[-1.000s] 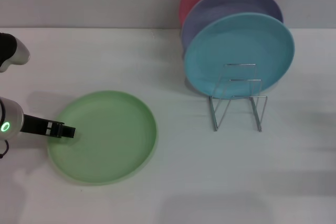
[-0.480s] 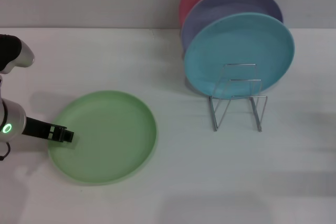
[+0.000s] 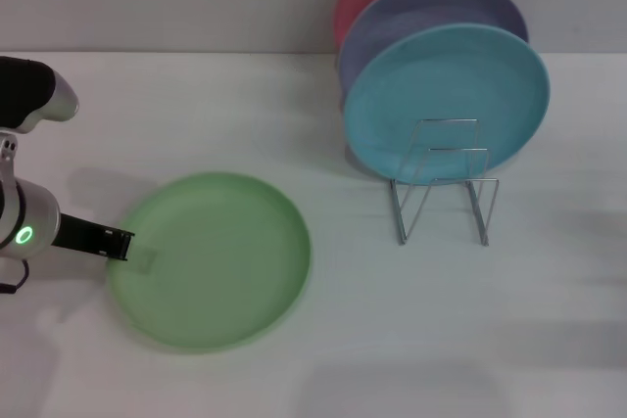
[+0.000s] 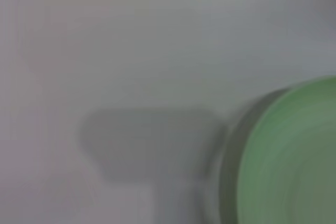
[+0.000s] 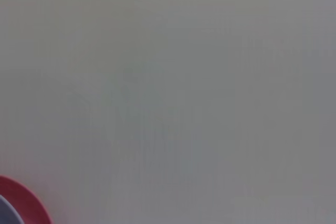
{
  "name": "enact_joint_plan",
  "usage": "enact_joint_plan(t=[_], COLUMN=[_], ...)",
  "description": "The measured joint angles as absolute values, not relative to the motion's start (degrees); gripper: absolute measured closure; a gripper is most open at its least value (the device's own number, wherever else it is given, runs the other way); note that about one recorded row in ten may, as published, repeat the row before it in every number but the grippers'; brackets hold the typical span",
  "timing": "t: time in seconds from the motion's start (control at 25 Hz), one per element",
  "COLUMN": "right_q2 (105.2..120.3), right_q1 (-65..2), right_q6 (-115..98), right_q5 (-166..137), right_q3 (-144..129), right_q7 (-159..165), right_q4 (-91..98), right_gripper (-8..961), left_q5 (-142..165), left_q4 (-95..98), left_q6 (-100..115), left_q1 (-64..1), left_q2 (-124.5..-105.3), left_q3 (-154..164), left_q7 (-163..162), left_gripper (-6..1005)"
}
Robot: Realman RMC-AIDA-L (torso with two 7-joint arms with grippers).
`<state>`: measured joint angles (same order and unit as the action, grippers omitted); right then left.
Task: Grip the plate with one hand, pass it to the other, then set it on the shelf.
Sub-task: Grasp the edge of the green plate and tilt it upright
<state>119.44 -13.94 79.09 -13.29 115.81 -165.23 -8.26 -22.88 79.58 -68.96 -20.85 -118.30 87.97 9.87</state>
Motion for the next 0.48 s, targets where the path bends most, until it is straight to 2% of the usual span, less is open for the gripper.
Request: enact_joint_plan(t=[0.24, 0.48], right_q2=[119.47, 119.53], right_q1=[-13.9, -13.9], right_q6=[79.1, 78.9], right_q5=[-13.3, -13.4], right_q3=[115.8, 115.8], right_q7=[-165.2, -165.2], right_q4=[-8.3, -8.3], right_gripper=[128, 128], left_q5=[-23.4, -23.6], left_q4=[79.7, 79.8], left_q6=[-68.2, -67.0], left_q1=[-20.8, -20.8], left_q2=[-118.31, -118.43], left_q3=[87.6, 87.4], left_q7=[10.9, 10.8], left_gripper=[926, 959])
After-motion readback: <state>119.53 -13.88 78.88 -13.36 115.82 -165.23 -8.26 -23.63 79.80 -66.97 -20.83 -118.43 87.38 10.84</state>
